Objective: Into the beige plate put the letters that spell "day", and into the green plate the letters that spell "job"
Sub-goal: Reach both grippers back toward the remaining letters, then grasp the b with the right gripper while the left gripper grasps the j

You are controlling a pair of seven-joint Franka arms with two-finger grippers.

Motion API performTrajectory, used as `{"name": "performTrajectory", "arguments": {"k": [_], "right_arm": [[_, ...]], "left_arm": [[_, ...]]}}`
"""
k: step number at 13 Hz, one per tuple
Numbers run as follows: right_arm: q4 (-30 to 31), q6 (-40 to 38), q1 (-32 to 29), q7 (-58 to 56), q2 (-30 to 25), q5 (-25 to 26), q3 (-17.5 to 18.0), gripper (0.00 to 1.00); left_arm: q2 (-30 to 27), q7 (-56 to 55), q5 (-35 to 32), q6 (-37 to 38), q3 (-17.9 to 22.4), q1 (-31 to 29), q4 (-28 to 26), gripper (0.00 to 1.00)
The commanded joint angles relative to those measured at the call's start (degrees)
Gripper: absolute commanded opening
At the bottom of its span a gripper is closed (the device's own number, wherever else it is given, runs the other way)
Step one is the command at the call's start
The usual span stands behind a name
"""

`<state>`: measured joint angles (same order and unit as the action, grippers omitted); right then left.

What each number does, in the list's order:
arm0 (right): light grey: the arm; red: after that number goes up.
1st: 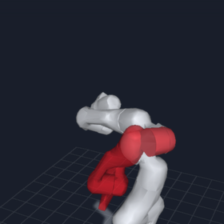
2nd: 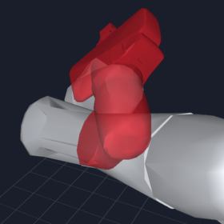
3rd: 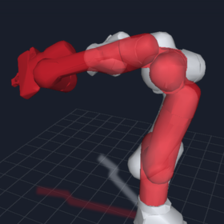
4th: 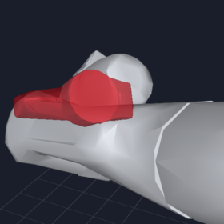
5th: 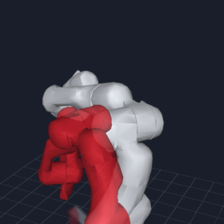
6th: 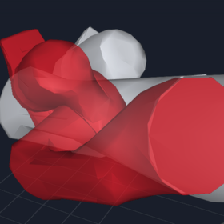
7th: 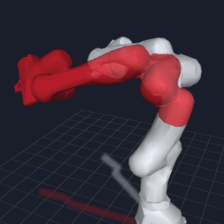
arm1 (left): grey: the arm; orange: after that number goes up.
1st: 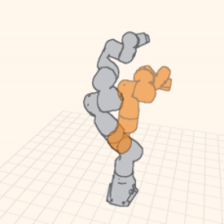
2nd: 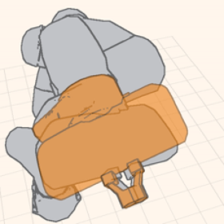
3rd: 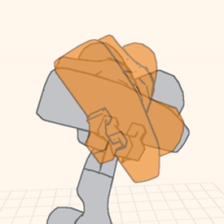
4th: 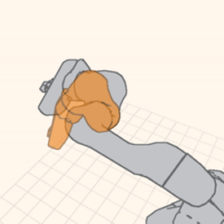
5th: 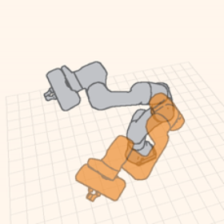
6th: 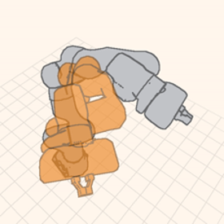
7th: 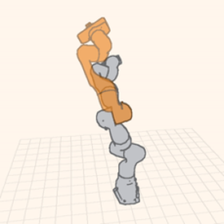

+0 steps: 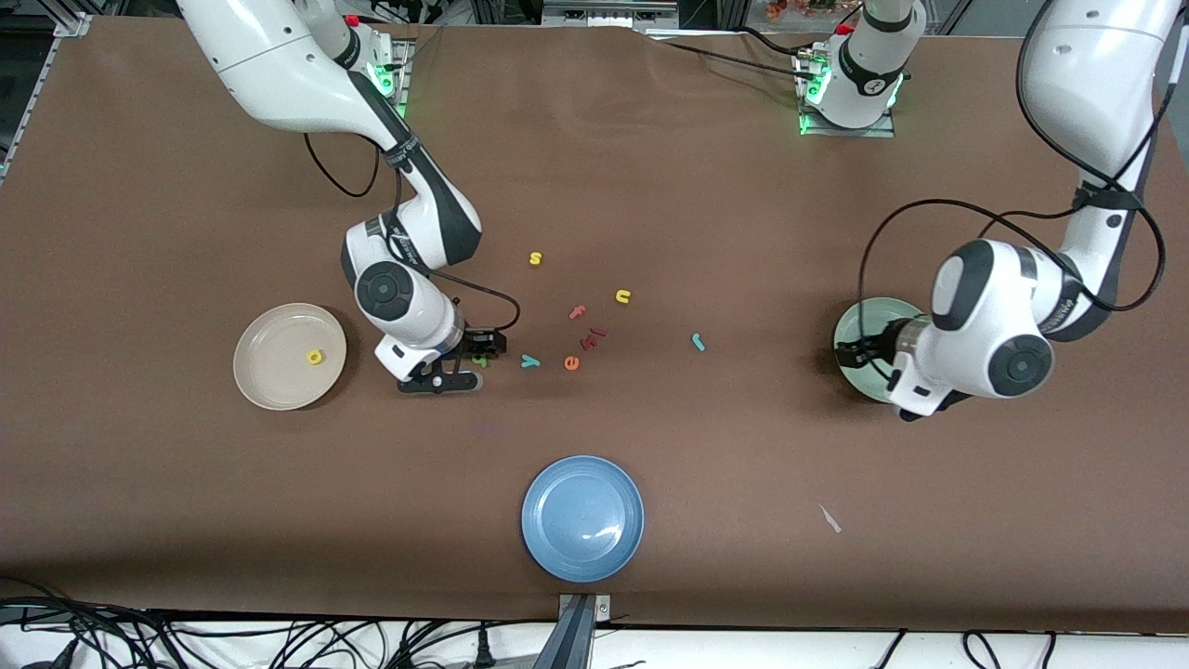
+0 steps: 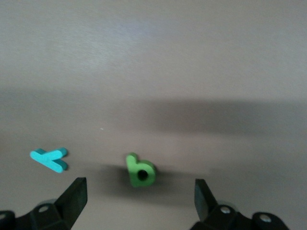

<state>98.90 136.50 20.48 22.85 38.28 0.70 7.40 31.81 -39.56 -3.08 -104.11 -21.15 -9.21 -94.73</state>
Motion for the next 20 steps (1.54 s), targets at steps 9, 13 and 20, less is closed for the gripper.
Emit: {"name": "performTrajectory", "arguments": {"k": [9,13,20], "right_arm": [[-3.54,-0.97,1.05,-3.16,4.08,5.11,-0.37,0.71],[-3.53,-1.15,1.05,-3.25,4.08,5.11,-0.37,0.57],[-3.45,-1.24,1.05,-2.99,4.08,4.93,-0.28,0.3]], "left_arm": [[8.17,-39.1,-3.59,-23.51,-4.17,14.21,-0.8,0.79],[8.44,-38.84,-10.46,-31.31,-4.34,15.19,-7.38,0.79],[9.49,-34.89,-10.72,-31.68,-4.34,15.72,-7.31,0.42]]}}
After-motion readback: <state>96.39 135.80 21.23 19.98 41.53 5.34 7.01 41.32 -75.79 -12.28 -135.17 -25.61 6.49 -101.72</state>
